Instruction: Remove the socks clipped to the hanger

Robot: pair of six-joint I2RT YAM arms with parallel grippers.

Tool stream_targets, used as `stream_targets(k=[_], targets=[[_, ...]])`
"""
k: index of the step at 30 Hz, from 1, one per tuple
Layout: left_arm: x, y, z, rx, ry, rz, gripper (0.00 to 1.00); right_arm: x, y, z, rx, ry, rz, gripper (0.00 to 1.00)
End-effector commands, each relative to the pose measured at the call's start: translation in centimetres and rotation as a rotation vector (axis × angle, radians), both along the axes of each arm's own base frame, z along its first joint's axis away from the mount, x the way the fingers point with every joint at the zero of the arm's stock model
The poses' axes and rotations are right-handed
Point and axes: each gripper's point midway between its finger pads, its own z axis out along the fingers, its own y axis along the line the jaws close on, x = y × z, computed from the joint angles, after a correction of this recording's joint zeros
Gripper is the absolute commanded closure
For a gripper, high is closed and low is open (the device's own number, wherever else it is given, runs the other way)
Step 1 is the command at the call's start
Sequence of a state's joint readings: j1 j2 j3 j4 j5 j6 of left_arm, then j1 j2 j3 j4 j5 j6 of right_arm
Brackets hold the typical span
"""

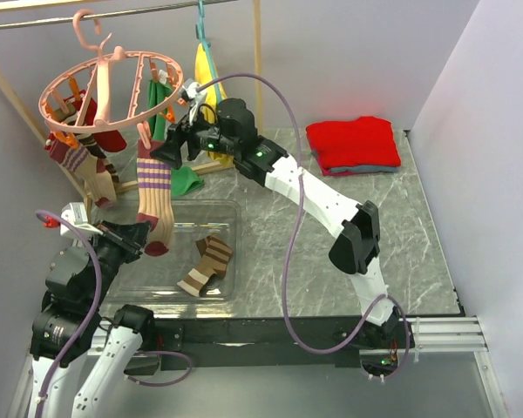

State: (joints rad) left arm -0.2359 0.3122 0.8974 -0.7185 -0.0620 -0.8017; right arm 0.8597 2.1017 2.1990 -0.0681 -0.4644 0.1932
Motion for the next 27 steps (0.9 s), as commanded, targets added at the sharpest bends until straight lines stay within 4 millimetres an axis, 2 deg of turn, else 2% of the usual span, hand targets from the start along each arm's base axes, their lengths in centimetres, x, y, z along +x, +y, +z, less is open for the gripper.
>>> stream_targets(k=[1, 8, 10, 16, 23, 27], targets=[[0.3, -0.5, 0.6, 0.032, -0.024, -0.033, 0.99, -1.0, 0.4, 4.4, 0.124, -0.101, 0.031, 0.11], [0.5, -1.0, -0.2, 0.025, -0.008, -0.057, 0.99, -1.1, 1.1, 5.8, 0.209, -0.095, 0.064, 0.12], [0.5, -1.0, -0.2, 0.018, -0.008, -0.056, 0.99, -0.6, 1.6, 5.1, 0.208, -0.073, 0.055, 0.12], [0.2, -1.4, -0.1, 0.003, -0.011, -0.082, 0.99, 0.4, 1.9, 5.2, 0.228, -0.057, 0.023, 0.16], [0.1, -1.6, -0.3, -0.001, -0.007, -0.088, 0.99, -0.1, 1.9, 6.8, 0.28, -0.069, 0.026, 0.23], [0.2, -1.7, -0.3, -0.005, -0.006, -0.092, 0.99, -0.4, 2.5, 6.5, 0.28, -0.067, 0.043, 0.28]])
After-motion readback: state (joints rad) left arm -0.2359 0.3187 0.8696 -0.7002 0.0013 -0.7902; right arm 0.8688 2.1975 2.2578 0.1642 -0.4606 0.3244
